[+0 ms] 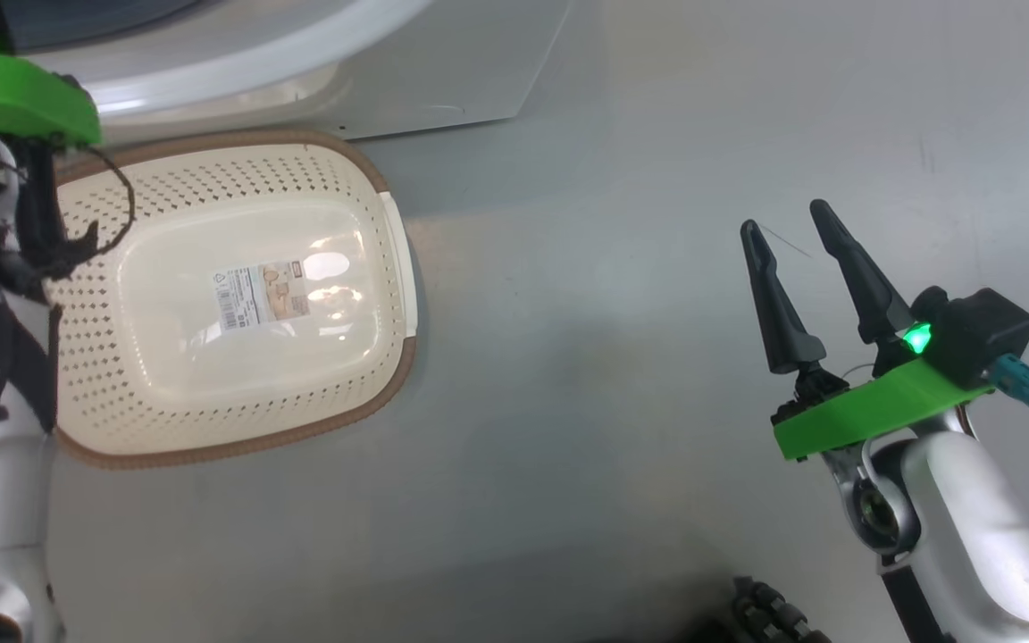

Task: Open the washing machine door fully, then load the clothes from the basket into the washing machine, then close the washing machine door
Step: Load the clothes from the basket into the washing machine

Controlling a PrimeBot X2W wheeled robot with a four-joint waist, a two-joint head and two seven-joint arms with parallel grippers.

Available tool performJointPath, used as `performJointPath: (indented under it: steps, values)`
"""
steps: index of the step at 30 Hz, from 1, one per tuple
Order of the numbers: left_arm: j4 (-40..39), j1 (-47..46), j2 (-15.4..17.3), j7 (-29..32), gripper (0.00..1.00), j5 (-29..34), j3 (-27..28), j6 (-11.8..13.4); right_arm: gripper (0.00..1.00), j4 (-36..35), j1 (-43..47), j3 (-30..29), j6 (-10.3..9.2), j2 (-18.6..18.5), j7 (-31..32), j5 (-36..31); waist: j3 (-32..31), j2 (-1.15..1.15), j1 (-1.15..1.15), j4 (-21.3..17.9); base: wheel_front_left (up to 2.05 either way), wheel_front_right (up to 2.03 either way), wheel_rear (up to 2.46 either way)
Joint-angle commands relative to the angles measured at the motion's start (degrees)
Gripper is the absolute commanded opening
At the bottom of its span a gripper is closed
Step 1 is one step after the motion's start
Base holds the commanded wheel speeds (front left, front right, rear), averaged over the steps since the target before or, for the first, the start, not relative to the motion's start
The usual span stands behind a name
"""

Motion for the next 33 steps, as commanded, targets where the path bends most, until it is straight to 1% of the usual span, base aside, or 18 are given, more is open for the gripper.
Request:
performJointPath:
  steps: [1,7,12,17,24,29,33]
  values:
    - [-1.62,-2.52,3.16,0.96,0.0,0.46,1.09,0.3,1.0,-1.25,1.37,1.14,0.21,-0.04,-0.55,0.46,-0.18,0.0,0.0,-0.31,0.0,0.0,0.0]
    - [0.81,-8.5,5.13,5.84,0.0,0.75,0.03,-0.2,1.0,-1.33,1.27,1.71,0.21,-0.06,-0.55,1.11,0.2,0.0,0.0,-1.43,0.0,0.0,0.0]
    - [3.7,-13.31,6.59,8.4,0.0,1.27,-0.92,-0.56,1.0,-1.48,1.1,1.82,0.21,-0.06,-0.55,1.46,1.56,0.0,0.0,-2.14,0.0,0.0,0.0]
    - [7.15,-17.16,7.32,9.2,0.0,1.19,-1.43,-0.92,1.0,-1.65,0.91,1.75,0.21,0.09,-0.55,1.44,3.25,0.0,0.0,-2.46,0.0,0.0,0.0]
    - [10.89,-19.96,8.16,9.17,0.0,1.24,-2.51,-1.67,1.0,-1.85,1.23,1.61,0.21,0.17,-0.55,1.48,4.76,0.0,0.0,-2.4,0.0,0.0,0.0]
    - [13.26,-22.9,7.23,9.44,0.0,1.47,-5.37,-2.8,1.0,-2.03,1.91,1.47,0.21,-0.15,-0.55,1.53,6.0,0.0,0.0,-1.46,0.0,0.0,0.0]
    - [15.63,-25.39,6.43,8.52,0.0,1.81,-6.98,-3.1,1.0,-2.32,2.1,1.62,0.21,-0.15,-0.55,1.38,6.65,0.0,0.0,-1.24,0.0,0.0,0.0]
